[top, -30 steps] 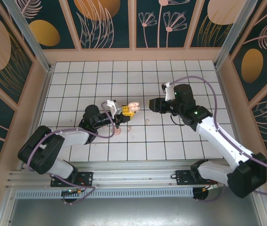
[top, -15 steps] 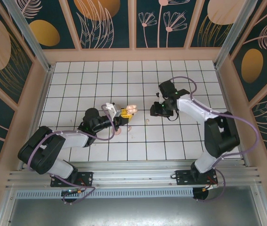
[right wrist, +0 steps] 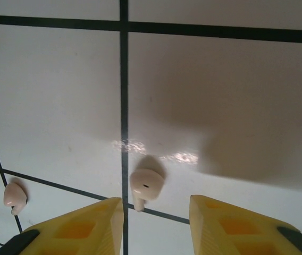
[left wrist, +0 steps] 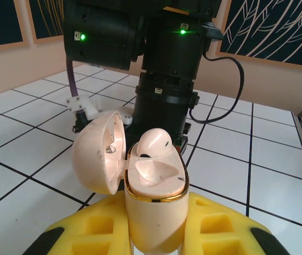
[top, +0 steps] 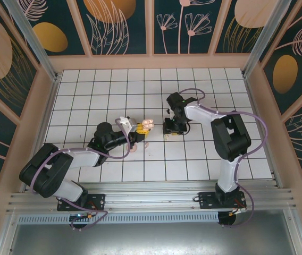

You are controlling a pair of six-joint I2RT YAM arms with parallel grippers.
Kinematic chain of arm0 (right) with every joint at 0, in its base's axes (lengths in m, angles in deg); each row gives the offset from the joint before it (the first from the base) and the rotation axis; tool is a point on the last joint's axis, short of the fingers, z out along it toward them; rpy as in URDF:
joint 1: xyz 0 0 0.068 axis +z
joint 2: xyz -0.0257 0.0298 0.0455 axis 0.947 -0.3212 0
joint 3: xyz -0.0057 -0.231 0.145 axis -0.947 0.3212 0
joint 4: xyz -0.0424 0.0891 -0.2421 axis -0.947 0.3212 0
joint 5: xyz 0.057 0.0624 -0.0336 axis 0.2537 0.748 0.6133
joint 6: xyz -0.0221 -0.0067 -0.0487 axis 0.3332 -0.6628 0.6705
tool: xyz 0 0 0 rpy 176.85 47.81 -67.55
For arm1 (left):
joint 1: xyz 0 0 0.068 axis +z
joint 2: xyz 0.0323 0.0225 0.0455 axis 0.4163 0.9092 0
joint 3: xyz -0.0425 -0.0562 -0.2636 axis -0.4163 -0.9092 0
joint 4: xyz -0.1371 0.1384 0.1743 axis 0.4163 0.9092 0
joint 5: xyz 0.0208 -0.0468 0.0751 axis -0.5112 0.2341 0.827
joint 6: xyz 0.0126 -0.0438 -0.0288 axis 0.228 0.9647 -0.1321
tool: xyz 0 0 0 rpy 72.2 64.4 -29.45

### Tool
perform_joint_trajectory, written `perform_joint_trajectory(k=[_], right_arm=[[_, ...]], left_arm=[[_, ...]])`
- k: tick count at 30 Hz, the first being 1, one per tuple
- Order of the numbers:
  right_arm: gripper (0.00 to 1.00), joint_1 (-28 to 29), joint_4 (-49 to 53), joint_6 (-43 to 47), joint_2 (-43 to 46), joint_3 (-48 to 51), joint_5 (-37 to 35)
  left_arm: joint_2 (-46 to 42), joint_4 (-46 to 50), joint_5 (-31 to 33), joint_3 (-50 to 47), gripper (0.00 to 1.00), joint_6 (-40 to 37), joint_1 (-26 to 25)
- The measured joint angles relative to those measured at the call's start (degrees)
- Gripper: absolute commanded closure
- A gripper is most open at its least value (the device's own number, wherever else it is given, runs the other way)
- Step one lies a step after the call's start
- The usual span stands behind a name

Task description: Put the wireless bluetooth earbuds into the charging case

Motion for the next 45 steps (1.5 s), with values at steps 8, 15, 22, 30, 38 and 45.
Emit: perform_joint_trajectory(k=[8,15,22,30,38,45], right_arm=[[0.64,0.6,0.4,0.0,-2.3,-1.1,0.2],[0.67,0.6,0.4,0.0,-3.3,-1.9,0.5],[0.69,1.4,0.4,0.0,-3.5,-2.1,0.5],[0.68,2.4,0.4,-0.1,-4.2,-2.1,0.9],[0.67,2.4,0.6,-0.4,-4.6,-2.4,0.5],[0.74,2.5,0.7,-1.6,-4.7,-2.5,-0.2]], left_arm=[[0.0,0.0,0.0,0.0,0.86,0.0,0.0],[0.0,0.0,0.0,0.0,0.86,0.0,0.0],[0.0,0.0,-0.1,0.0,0.86,0.0,0.0],[0.0,0.0,-0.2,0.0,0.86,0.0,0.0],[0.0,0.0,-0.2,0.0,0.86,0.0,0.0],[0.0,0.0,-0.3,0.1,0.86,0.0,0.0]])
